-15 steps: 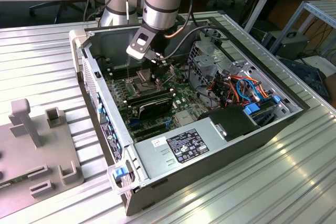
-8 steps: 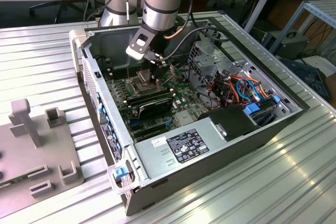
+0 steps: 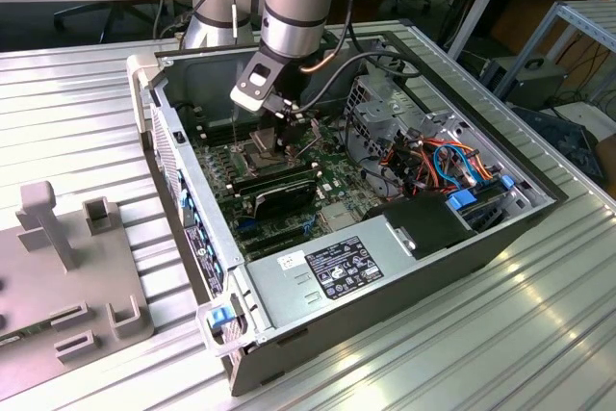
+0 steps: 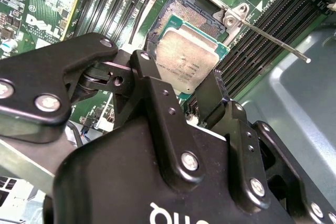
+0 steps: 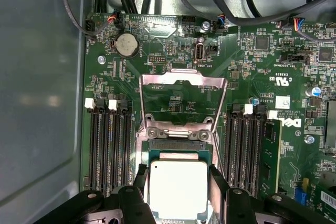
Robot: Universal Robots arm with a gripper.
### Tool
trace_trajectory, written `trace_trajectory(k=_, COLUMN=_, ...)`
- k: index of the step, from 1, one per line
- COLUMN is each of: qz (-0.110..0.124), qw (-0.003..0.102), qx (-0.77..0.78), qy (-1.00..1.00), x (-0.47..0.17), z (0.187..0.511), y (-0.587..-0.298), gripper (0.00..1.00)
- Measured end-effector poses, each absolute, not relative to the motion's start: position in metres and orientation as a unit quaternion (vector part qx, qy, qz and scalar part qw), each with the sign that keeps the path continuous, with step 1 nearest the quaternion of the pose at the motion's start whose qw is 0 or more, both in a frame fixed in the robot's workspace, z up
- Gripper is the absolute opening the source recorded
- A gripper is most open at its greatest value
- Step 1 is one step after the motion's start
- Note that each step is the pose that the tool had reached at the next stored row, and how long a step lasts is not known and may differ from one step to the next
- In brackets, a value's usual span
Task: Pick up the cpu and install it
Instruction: 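Place the cpu into insertion slot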
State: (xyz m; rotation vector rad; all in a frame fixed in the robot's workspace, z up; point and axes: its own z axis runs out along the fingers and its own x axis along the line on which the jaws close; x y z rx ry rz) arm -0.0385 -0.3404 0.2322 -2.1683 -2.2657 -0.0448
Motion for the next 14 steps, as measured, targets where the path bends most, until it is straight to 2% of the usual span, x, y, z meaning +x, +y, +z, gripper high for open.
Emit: trace_trajectory(k=14, qz=-0.014, qw=0.003, qx=-0.691, qy=-0.722, x=-0.0390, z=0.2280, y=-0.3404, gripper=0.55)
